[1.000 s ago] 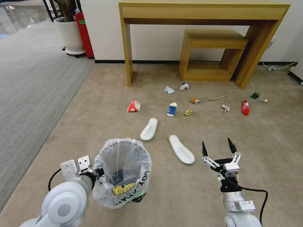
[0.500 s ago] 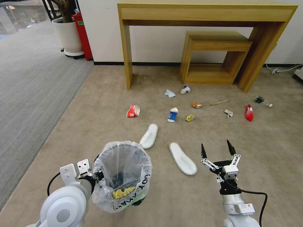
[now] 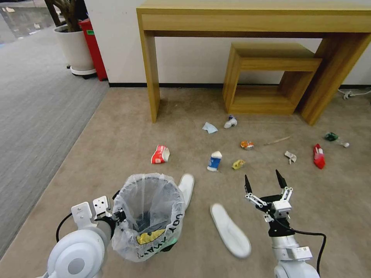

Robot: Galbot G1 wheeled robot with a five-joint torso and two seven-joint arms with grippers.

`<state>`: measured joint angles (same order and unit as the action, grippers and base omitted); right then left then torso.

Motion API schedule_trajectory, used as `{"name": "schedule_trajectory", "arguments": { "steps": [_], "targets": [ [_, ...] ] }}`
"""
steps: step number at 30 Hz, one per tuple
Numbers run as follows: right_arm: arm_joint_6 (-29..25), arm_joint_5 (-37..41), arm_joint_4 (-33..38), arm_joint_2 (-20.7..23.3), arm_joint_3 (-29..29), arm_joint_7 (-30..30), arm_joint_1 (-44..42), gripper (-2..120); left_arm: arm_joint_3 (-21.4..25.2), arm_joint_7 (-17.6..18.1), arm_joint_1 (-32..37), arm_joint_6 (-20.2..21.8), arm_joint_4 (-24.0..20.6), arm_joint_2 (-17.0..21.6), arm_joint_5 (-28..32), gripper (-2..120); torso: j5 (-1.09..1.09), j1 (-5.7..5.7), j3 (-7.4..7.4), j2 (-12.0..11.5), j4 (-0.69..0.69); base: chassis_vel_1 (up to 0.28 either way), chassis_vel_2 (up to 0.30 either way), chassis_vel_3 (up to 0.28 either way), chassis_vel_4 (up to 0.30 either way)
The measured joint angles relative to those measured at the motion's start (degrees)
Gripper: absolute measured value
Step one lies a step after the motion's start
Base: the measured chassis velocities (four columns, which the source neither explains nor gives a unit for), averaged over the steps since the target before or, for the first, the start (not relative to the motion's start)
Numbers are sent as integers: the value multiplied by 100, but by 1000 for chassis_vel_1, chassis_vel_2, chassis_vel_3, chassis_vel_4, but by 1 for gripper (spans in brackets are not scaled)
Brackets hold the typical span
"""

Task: Pick up the trash bin and place the garbage on the floor into it.

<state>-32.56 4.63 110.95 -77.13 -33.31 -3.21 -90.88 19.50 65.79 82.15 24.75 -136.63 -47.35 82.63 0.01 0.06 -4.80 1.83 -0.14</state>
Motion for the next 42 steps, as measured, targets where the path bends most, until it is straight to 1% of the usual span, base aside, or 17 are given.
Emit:
{"name": "schedule_trajectory", "arguments": {
  "steps": [1, 8, 12, 16, 22, 26, 31, 39, 40, 42],
  "targets": [
    [1, 8, 0, 18, -5, 0, 7, 100, 8, 16, 10, -15, 0, -3, -1, 1, -3, 0, 0, 0, 1, -92, 29, 47, -75],
    [65, 56, -15, 132, -15, 40, 4, 100, 87, 52, 98, -73, -4, -25, -35, 1, -1, -3, 5, 1, 1, 43, -30, -27, 13],
    [258, 178, 2, 289, 3, 198, 10, 100, 241, 51, 245, -51, -66, 9, -18, 1, -1, -3, 4, 1, 1, 13, -17, -7, 14],
    [341, 183, 42, 371, -11, 342, 64, 100, 385, 42, 358, -49, -105, 33, -16, 1, -1, -3, 3, 1, 1, 0, 0, 0, 0],
    [414, 198, 85, 357, -9, 338, 58, 100, 481, 40, 503, -53, -154, -20, -28, 1, -1, -3, 4, 1, 1, 0, 0, 0, 0],
    [276, 168, 32, 296, 83, 149, 3, 100, 480, 16, 660, -53, -218, -138, -183, 1, -1, -3, 4, 2, 2, 0, 0, 0, 0],
    [236, 128, 17, 295, 91, 132, -26, 100, 520, 3, 704, -60, -265, -172, -218, 1, -1, -3, 4, 2, 1, 0, 0, 0, 0],
    [221, 77, 17, 328, 46, 208, -100, 100, 499, -5, 744, -67, -280, -188, -274, 1, 0, -3, 2, 1, 1, -100, 92, 100, -109],
    [331, 56, 17, 344, 47, 316, -99, 100, 494, -6, 742, -65, -279, -186, -277, 1, -1, -3, 1, 1, 1, -119, 93, 36, -108],
    [382, 56, 16, 350, 50, 364, -99, 100, 494, -7, 742, -62, -280, -185, -277, 1, -1, -3, 1, 1, 1, -82, 93, 36, -65]
  ]
}}
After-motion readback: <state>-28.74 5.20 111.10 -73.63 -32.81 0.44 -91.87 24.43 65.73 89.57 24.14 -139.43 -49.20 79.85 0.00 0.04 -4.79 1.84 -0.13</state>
